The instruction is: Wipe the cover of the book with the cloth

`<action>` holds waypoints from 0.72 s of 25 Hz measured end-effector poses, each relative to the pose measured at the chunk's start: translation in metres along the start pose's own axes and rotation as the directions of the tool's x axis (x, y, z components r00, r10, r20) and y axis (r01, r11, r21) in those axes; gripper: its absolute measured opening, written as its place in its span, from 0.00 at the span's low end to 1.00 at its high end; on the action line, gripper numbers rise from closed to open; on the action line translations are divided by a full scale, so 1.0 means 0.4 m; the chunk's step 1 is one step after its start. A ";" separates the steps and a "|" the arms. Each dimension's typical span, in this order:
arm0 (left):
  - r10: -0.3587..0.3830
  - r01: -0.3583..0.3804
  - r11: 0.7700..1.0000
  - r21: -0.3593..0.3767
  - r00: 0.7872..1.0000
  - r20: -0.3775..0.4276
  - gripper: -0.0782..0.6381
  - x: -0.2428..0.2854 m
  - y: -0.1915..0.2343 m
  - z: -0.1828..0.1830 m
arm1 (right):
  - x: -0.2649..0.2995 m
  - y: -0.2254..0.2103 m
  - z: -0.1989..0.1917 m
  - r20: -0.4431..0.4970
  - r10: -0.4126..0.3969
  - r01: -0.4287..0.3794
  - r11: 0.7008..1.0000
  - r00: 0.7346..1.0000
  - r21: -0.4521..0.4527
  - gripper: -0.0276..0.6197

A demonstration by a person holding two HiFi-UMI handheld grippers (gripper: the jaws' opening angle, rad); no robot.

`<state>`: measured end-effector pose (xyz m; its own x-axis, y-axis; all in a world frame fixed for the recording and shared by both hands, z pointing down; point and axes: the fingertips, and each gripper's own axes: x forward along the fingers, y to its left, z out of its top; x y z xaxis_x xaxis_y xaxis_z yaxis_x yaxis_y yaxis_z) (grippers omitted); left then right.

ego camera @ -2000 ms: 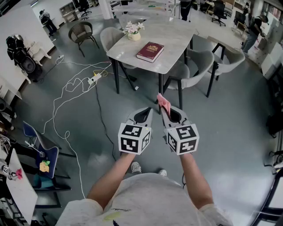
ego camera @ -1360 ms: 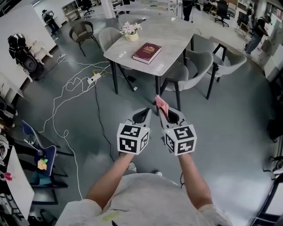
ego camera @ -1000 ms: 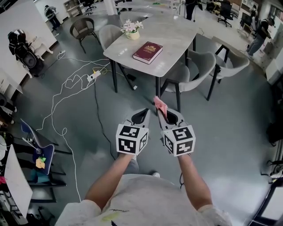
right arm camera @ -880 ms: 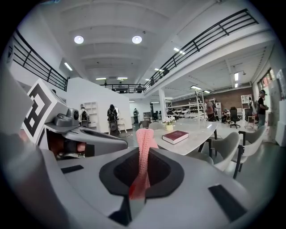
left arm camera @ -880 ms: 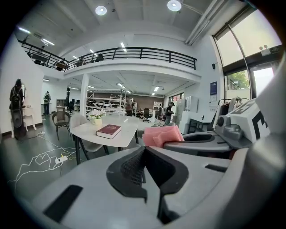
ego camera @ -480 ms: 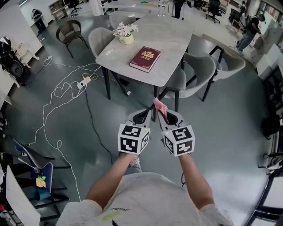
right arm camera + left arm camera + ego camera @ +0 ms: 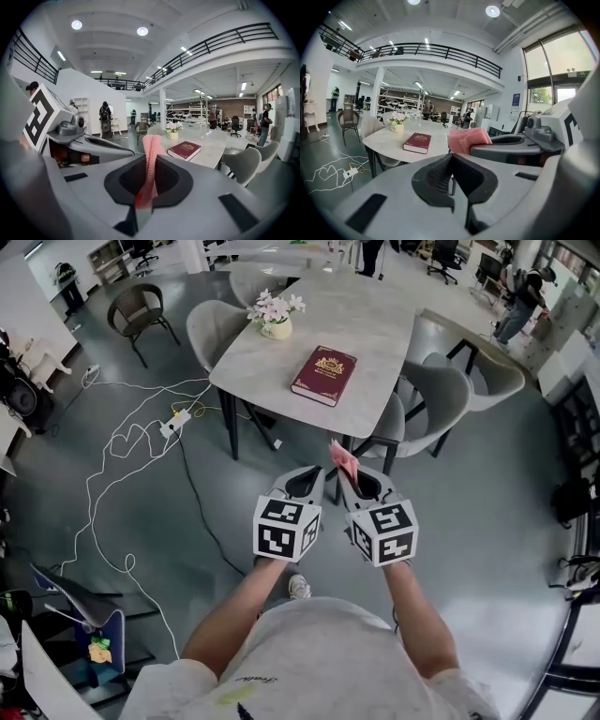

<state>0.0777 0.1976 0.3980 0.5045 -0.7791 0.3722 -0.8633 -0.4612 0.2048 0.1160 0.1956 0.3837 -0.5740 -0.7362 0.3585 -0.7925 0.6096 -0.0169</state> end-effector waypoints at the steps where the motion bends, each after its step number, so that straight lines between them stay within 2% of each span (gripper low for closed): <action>1: -0.003 0.003 1.000 -0.002 1.000 -0.003 0.12 0.002 0.015 0.002 | 0.016 0.004 0.007 0.000 -0.004 0.004 1.000 1.000 0.000 0.07; 10: -0.017 0.017 0.999 0.031 1.000 0.003 0.12 0.021 0.106 0.049 | 0.101 0.006 0.061 0.018 -0.039 0.039 0.999 0.999 0.010 0.07; 18: -0.031 0.031 0.999 0.012 0.999 -0.011 0.12 0.060 0.122 0.045 | 0.125 -0.020 0.041 0.016 -0.055 0.054 0.998 0.998 0.039 0.07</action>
<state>0.0480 0.1487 0.4007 0.5304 -0.7601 0.3754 -0.8473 -0.4900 0.2051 0.0903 0.1493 0.3864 -0.5329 -0.7729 0.3443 -0.8297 0.5572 -0.0335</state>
